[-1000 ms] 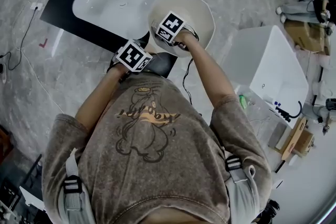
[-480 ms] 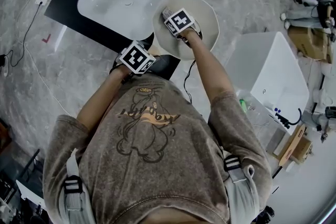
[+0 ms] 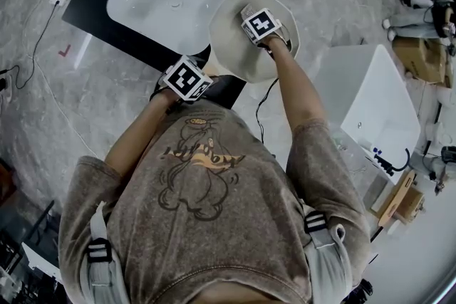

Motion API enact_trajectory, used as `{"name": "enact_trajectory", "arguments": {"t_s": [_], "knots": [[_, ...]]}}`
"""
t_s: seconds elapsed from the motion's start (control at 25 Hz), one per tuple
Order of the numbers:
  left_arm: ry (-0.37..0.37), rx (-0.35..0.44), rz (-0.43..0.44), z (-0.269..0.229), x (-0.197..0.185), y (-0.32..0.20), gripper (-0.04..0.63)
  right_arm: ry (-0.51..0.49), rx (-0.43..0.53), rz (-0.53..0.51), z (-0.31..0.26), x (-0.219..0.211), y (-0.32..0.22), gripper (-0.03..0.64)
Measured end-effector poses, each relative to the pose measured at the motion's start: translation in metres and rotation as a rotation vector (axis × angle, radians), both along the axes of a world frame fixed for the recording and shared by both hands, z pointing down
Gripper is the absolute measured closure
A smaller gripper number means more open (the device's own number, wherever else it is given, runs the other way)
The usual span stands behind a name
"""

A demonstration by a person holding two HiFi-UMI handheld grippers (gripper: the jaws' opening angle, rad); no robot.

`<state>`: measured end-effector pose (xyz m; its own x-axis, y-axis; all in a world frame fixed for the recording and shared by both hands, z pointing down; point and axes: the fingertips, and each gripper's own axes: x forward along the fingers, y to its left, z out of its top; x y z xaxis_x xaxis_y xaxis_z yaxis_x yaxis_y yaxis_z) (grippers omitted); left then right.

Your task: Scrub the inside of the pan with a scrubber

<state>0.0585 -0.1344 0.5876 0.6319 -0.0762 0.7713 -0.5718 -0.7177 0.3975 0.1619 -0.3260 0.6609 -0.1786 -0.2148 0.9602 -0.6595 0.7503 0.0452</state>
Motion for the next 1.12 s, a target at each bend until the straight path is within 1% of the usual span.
{"name": "enact_trajectory", "arguments": {"t_s": [0.16,0.48,0.68,0.8,0.96,1.12], "knots": [[0.003,-0.002,-0.001,0.000,0.000,-0.001,0.348,0.017,-0.029,0.039,0.001,0.020,0.004,0.531],[0.003,-0.007,0.005,0.000,-0.003,-0.002,0.348,0.077,-0.106,0.061,0.004,0.040,0.021,0.531],[0.006,-0.008,0.005,0.001,-0.004,-0.003,0.348,0.102,-0.188,0.068,0.005,0.047,0.038,0.531],[0.007,-0.010,0.008,0.000,-0.004,-0.003,0.348,0.096,-0.239,0.075,0.004,0.048,0.052,0.531],[0.005,-0.011,0.012,0.000,-0.005,-0.004,0.348,0.066,-0.283,0.074,0.004,0.043,0.069,0.531],[0.006,-0.016,0.020,0.000,-0.005,-0.004,0.347,0.036,-0.348,0.039,0.003,0.031,0.092,0.532]]}}
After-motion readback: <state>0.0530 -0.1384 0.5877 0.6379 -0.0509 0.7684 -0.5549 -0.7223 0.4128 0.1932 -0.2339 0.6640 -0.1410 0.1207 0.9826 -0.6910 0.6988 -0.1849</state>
